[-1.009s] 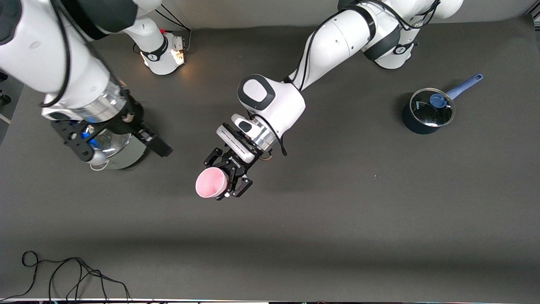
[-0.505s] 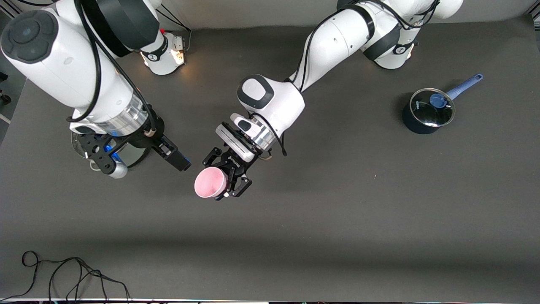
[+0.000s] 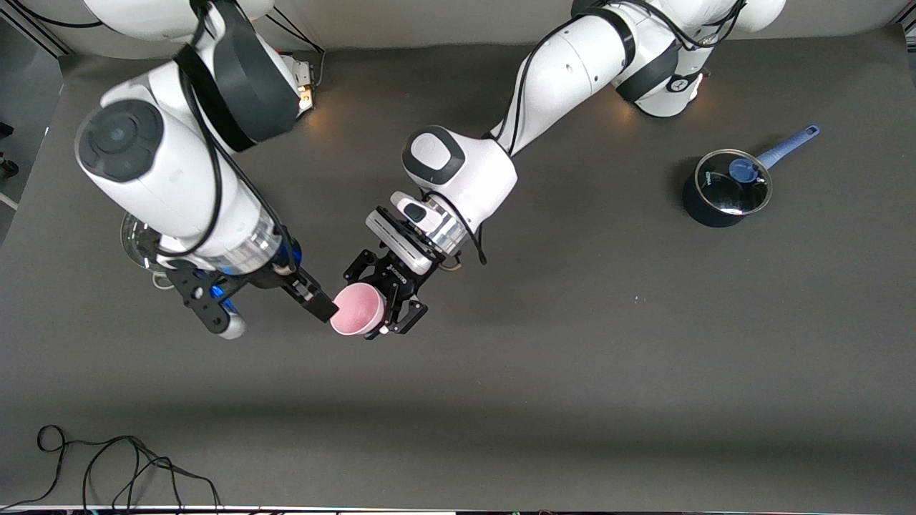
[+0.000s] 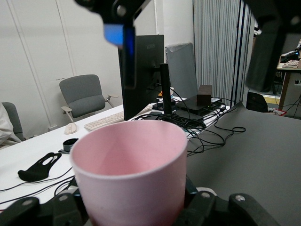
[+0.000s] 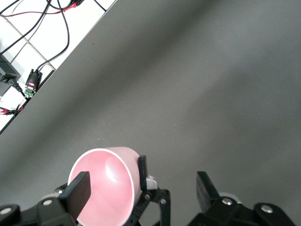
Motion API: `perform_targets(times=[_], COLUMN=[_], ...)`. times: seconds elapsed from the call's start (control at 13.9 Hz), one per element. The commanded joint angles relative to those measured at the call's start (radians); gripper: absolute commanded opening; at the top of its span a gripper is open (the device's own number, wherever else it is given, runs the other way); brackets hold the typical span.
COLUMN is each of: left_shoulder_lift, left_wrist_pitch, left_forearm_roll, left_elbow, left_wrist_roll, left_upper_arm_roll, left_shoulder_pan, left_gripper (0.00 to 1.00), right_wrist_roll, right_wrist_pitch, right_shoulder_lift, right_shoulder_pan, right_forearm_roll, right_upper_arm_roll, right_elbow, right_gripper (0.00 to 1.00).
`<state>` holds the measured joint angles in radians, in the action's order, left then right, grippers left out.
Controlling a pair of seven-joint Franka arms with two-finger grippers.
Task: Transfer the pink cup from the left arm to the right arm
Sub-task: 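Reach the right gripper toward the pink cup held by the left gripper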
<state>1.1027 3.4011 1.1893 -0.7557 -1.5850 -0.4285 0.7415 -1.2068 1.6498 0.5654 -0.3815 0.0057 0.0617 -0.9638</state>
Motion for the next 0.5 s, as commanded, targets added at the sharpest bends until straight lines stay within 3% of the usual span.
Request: perform_targets(times=[0.0,0.43], left_shoulder_lift=[-0.009,-0.011], left_wrist_pitch=[0.014,0.015], left_forearm_roll=[-0.008,-0.008], left_elbow=[0.004,0.006], left_wrist_roll=[0.030,0.030], left_upper_arm_roll=[0.019,0.019], left_shoulder_pan=[0.016,0.016], left_gripper=[0.00,0.00], right_wrist_roll=[-0.028,-0.030], right_wrist_pitch=[0.018,0.042], right_shoulder_lift=[0.030,0.053], right_shoulder_pan=[-0.008,-0.023], right_forearm_roll=[-0.016,-0.012], right_upper_arm_roll=[0.009,0.012], right_elbow=[0.045,0.040], right_gripper=[0.99,0.99])
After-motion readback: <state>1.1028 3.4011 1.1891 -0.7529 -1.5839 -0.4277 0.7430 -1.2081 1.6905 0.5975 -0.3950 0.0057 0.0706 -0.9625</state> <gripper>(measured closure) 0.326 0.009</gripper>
